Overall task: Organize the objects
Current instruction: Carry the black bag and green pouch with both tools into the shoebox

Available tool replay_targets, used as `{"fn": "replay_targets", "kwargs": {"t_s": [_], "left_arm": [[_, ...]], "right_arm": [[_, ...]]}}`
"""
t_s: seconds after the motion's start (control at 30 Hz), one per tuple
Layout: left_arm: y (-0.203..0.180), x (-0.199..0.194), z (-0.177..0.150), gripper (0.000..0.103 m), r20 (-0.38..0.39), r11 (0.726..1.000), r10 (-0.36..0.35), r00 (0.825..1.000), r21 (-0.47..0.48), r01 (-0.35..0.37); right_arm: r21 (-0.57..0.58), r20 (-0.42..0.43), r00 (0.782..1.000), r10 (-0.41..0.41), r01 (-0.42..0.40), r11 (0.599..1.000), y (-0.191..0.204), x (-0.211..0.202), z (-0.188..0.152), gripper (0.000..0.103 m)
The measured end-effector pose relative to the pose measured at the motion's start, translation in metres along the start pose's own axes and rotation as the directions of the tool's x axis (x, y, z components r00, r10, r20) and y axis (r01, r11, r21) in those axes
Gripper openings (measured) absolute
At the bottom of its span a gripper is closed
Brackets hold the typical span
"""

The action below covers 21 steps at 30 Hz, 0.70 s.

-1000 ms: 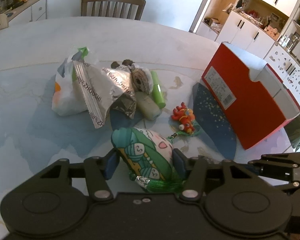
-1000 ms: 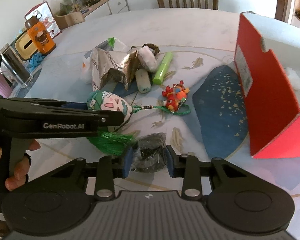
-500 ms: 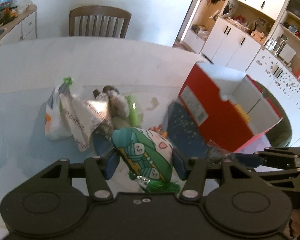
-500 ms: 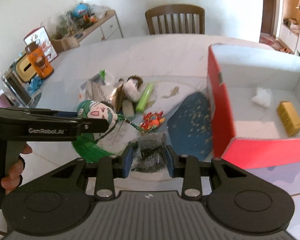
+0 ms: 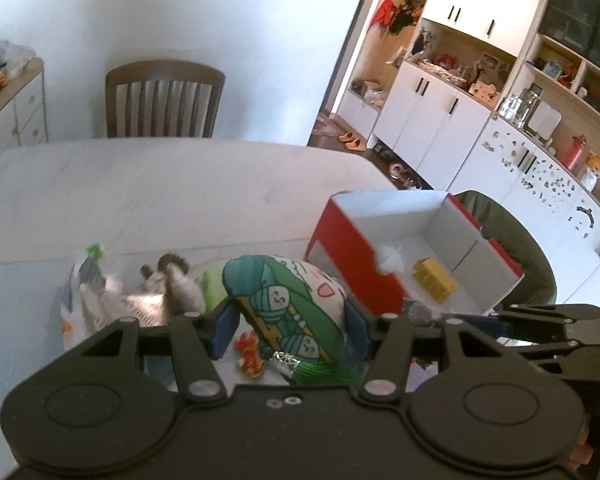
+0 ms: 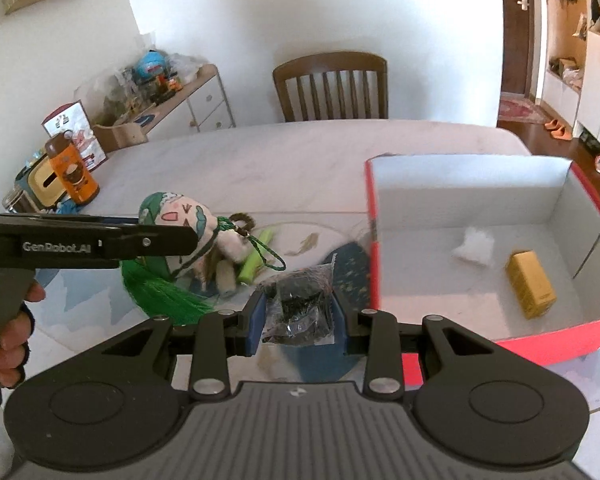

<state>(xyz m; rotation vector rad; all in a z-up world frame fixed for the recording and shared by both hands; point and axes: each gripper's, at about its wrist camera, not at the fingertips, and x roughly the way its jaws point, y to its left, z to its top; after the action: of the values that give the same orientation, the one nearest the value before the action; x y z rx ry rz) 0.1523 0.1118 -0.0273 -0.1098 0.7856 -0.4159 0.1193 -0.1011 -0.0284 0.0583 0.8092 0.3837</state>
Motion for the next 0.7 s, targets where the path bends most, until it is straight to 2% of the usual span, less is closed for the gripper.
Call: {"fn": "replay_targets", "kwargs": {"t_s": [0.43, 0.7], "left_arm": [[-0.062, 0.028, 0.033, 0.055, 0.0, 0.995, -0.055, 0.998, 0.08, 0.055], [-0.104, 0.061, 0.049, 0.056, -0.027, 0.989, -0.083, 0.996, 0.117, 0.085]], "right_arm": [[0.014, 0.042, 0.997, -0.065, 0.064, 0.998, -0.059, -0.018, 0.015, 0.034], [0.038, 0.043, 0.992, -0.119, 0.118, 0.992, -0.108, -0.021, 0.023, 0.034]]}}
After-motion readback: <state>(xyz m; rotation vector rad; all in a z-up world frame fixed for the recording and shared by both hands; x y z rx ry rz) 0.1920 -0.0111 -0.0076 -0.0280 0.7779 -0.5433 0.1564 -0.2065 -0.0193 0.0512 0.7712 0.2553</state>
